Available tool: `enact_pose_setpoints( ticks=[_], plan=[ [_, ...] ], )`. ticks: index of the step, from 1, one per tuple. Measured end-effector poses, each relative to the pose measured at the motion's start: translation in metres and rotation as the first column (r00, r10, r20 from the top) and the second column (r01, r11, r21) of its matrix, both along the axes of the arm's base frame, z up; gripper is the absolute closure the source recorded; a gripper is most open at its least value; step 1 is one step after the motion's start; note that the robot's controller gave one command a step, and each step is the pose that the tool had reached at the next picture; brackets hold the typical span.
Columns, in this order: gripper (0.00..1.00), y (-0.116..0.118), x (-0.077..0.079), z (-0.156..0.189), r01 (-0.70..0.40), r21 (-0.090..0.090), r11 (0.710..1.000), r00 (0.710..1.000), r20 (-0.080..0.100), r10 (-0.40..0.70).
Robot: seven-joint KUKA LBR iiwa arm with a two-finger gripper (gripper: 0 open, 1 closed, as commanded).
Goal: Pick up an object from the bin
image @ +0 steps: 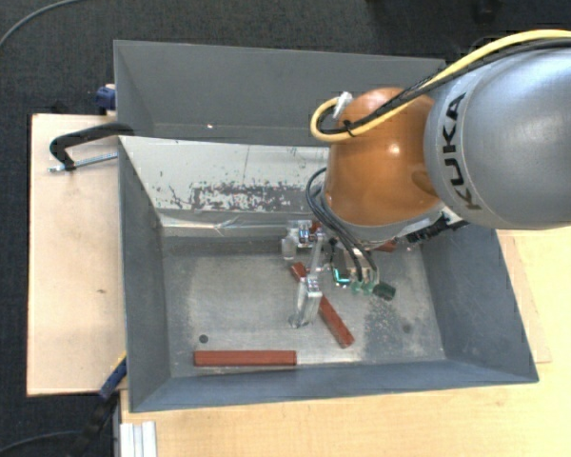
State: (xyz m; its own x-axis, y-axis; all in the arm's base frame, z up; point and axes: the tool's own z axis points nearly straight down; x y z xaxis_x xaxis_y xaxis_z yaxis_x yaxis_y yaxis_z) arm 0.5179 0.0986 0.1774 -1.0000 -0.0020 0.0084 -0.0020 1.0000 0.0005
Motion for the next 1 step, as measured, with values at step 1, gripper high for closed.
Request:
enact_pose_setpoints(
  ticks=[1],
  plan=[
    [0.0, -0.0803, 0.023, -0.0118, 0.079, -0.003, 0.997, 0.997, 0.011, -0.079]
  ],
)
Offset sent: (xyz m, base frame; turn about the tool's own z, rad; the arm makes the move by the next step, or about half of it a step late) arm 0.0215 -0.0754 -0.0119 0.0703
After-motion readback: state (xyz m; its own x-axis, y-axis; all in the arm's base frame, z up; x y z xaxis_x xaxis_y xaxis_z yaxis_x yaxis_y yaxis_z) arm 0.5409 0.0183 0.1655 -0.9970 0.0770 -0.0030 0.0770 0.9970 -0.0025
